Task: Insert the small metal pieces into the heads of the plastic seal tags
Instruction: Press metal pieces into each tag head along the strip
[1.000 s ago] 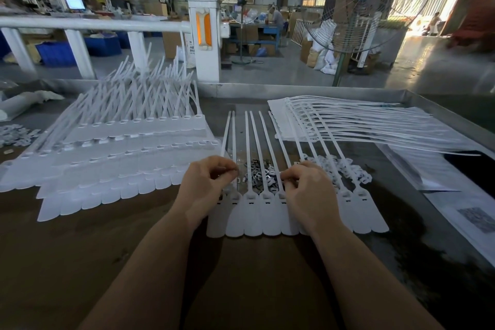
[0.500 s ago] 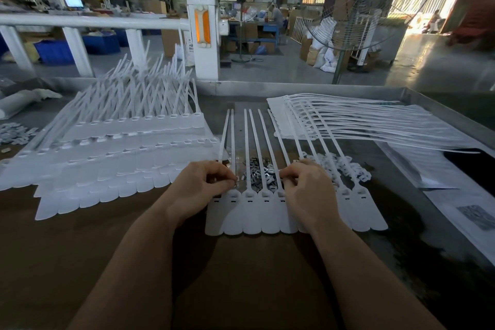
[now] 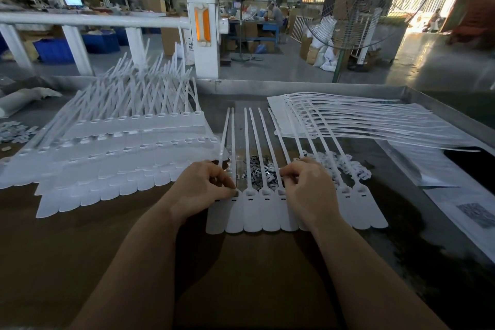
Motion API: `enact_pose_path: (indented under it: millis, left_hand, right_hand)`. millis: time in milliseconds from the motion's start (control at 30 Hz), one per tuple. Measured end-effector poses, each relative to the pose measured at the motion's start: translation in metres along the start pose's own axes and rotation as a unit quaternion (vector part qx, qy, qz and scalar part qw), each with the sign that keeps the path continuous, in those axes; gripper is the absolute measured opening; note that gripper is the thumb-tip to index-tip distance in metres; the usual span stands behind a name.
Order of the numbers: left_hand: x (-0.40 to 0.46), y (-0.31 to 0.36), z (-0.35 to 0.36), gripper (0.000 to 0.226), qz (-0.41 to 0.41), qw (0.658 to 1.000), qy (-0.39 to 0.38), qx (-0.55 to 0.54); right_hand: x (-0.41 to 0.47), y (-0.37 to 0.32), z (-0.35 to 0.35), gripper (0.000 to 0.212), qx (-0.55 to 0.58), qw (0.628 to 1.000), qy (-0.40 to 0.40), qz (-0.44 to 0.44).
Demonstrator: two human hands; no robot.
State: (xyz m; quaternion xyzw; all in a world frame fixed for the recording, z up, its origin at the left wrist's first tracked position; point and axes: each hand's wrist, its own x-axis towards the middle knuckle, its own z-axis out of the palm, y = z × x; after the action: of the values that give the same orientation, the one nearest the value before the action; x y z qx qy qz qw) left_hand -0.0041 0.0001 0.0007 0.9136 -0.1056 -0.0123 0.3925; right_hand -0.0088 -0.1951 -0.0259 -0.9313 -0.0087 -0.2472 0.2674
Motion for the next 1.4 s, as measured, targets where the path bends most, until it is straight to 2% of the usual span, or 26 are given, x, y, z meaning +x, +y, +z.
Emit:
enact_pose_path:
  millis: [200,300,533,633,767,900,1067,1400]
  left_hand:
    - [0.0,-0.005,0.0,0.006,-0.035,0.995,0.023,-0.09]
    - [0.001,-0.005,0.003,0.006,-0.038,0.993,0.044,-0.101]
    - [0.015,0.002,0.016,0.01,-0.001,0.994,0.103,-0.019]
    - [0.023,0.006,0.021,0.016,0.008,0.993,0.104,0.048]
    - [0.029,0.008,0.026,0.024,-0.023,0.991,0.089,0.101]
    - [0.033,0.013,0.028,0.03,-0.037,0.992,0.082,0.093]
    - [0.038,0.011,0.028,0.024,-0.033,0.993,0.077,0.082]
    - [0.033,0.007,0.036,0.014,-0.036,0.99,0.127,0.053]
  right_hand:
    - [0.0,0.0,0.0,0.017,-0.001,1.0,0.0,-0.002]
    - [0.0,0.0,0.0,0.017,0.001,1.0,0.0,0.003]
    - [0.0,-0.001,0.0,0.017,0.003,1.0,0.005,-0.001]
    - [-0.001,-0.001,0.0,0.017,0.002,1.0,0.006,0.002]
    - [-0.001,-0.001,0.001,0.017,0.0,1.0,0.004,0.004]
    - [-0.001,-0.001,0.0,0.018,-0.001,1.0,0.003,0.003]
    - [-0.002,-0.002,0.001,0.017,-0.007,1.0,0.005,0.0]
    - [-0.003,-0.001,-0.001,0.018,-0.006,1.0,-0.001,0.002]
